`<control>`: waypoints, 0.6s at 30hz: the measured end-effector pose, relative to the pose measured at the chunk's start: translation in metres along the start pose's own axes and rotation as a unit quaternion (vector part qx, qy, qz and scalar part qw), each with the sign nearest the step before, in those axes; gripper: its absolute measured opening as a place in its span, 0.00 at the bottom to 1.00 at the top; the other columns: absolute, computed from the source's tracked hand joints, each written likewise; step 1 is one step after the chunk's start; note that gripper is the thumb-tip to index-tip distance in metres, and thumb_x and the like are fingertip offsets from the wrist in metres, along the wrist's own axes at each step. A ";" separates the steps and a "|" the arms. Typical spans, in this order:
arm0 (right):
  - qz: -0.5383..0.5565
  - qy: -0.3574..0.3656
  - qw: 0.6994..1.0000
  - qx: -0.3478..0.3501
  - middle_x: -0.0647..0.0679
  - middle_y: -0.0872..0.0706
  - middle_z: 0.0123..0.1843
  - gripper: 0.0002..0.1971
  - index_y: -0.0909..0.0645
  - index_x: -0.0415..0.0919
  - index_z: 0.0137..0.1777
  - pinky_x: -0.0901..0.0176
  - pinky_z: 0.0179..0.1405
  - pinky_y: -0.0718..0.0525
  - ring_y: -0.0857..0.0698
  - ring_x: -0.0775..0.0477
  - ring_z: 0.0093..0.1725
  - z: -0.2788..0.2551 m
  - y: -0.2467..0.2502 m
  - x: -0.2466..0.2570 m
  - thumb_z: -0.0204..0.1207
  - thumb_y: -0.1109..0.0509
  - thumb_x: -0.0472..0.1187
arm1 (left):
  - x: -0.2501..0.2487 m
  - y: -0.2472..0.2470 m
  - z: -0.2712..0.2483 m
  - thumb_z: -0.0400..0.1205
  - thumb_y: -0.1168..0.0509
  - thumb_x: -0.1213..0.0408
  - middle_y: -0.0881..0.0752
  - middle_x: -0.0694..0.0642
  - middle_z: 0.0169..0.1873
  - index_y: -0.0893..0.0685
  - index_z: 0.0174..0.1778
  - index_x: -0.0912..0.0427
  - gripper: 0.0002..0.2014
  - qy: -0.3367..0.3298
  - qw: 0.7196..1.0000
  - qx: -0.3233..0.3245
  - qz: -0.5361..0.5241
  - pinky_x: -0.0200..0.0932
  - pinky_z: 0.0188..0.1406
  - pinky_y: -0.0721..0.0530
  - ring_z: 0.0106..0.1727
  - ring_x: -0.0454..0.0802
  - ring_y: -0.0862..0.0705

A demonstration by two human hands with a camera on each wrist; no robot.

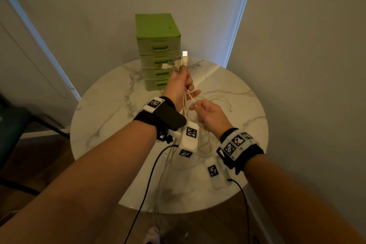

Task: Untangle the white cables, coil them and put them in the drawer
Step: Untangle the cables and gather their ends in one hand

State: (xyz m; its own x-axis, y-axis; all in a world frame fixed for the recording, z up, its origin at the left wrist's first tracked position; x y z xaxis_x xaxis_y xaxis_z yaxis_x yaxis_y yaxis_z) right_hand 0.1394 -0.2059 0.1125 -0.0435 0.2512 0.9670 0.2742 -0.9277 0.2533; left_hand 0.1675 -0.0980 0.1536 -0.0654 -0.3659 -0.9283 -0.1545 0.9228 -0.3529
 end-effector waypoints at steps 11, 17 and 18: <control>-0.237 0.032 0.971 0.027 0.58 0.23 0.30 0.14 0.18 0.44 0.33 0.73 0.34 0.30 0.24 0.64 0.28 0.011 0.060 -0.005 0.80 0.38 0.40 | -0.024 0.031 -0.012 0.83 0.38 0.55 0.26 0.46 0.28 0.23 0.46 0.53 0.06 -0.066 0.956 -0.041 0.283 0.36 0.19 0.33 0.23 0.40 0.31; -0.051 0.043 0.997 0.044 0.48 0.29 0.23 0.12 0.25 0.37 0.34 0.65 0.22 0.37 0.34 0.59 0.18 0.028 0.034 0.049 0.77 0.41 0.26 | -0.002 -0.003 -0.015 0.75 0.28 0.53 0.23 0.48 0.25 0.19 0.32 0.53 0.11 -0.070 0.914 0.059 0.396 0.34 0.26 0.29 0.22 0.34 0.27; -0.028 0.040 0.998 0.044 0.46 0.30 0.25 0.12 0.24 0.37 0.35 0.63 0.22 0.38 0.35 0.56 0.20 0.029 0.037 0.050 0.78 0.41 0.26 | -0.006 -0.001 -0.014 0.77 0.30 0.56 0.24 0.47 0.24 0.21 0.29 0.51 0.12 -0.071 0.916 0.051 0.392 0.32 0.24 0.30 0.20 0.33 0.27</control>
State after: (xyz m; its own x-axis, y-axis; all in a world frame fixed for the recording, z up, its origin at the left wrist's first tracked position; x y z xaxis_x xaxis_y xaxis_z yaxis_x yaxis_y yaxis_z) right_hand 0.1751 -0.2196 0.1689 -0.1365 0.2765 0.9513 0.3518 -0.8841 0.3074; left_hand 0.1542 -0.0979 0.1613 0.0127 0.4264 -0.9045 -0.0209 0.9044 0.4261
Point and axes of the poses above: each hand's wrist, its own z-axis towards the middle knuckle, its own y-axis out of the back of the hand, x = y × z, the point moved 7 cm from there along z, towards the middle knuckle
